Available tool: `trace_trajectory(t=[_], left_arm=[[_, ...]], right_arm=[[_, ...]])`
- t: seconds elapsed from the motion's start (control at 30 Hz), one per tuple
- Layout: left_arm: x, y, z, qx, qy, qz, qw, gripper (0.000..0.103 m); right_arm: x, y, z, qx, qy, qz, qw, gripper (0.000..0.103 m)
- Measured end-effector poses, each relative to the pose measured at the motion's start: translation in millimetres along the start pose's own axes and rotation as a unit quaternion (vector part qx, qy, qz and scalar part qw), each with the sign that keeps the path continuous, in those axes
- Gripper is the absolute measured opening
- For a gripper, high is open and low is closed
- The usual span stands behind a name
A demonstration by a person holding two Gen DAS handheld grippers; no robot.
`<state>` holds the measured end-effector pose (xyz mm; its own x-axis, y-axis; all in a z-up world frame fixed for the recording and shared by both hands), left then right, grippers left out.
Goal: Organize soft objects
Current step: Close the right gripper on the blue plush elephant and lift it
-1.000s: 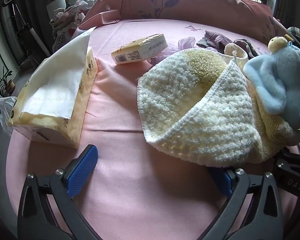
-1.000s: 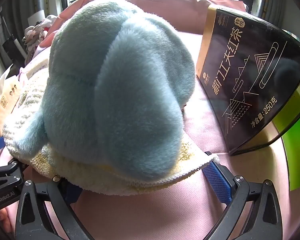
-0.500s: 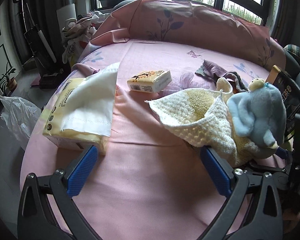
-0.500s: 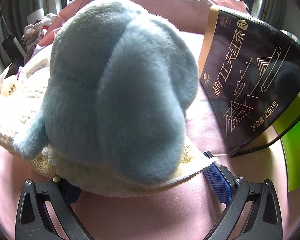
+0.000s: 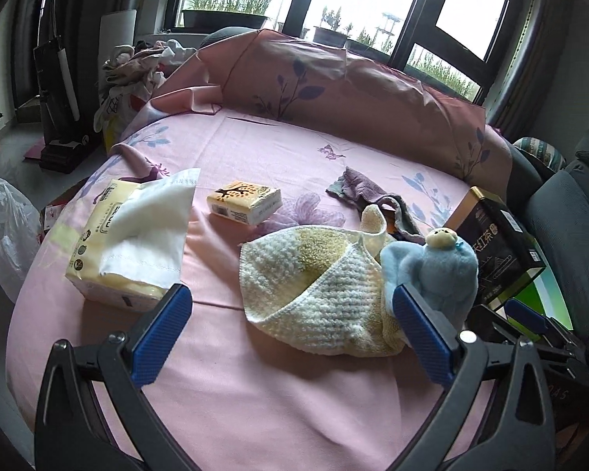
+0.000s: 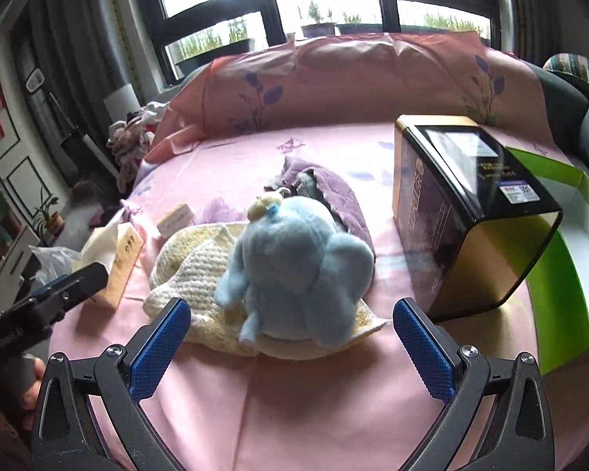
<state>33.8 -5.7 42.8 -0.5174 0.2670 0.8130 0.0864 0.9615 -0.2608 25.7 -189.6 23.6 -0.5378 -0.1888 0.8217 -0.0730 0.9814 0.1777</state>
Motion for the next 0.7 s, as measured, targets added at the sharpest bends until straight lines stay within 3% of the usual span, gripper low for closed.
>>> trace_trajectory(t=[0.37,0.43,0.7], left_arm=[[2,-9,-14,-0.012,-0.005,0.023,0.9997,0.097],[-4,-13,-11,-0.012,0.008,0.031,0.9994,0.095],[-31,-50,4,-0.048,0.052,0.075,0.9947,0.079]], right_arm=[[12,14,-49,0.013,-0.005,-0.025,1.000,0.103],[7,8,-52,-0.004,0.000,-0.035,0.999,0.094],[-13,4,-43,-0.017,0.031,-0.068,0.997,0.079]])
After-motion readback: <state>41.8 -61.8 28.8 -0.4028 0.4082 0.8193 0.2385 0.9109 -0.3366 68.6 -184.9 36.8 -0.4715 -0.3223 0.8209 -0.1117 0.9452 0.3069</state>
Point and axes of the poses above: each gripper's, at about its wrist camera, not at the fingertips, and x roughly against the way its jaws point, y to its left, z to its underside, the point moved 9 cm from there along -x, roughly the way its jaws point, and after that the axes turned 15 degrees about y, right-handed, at the moved point
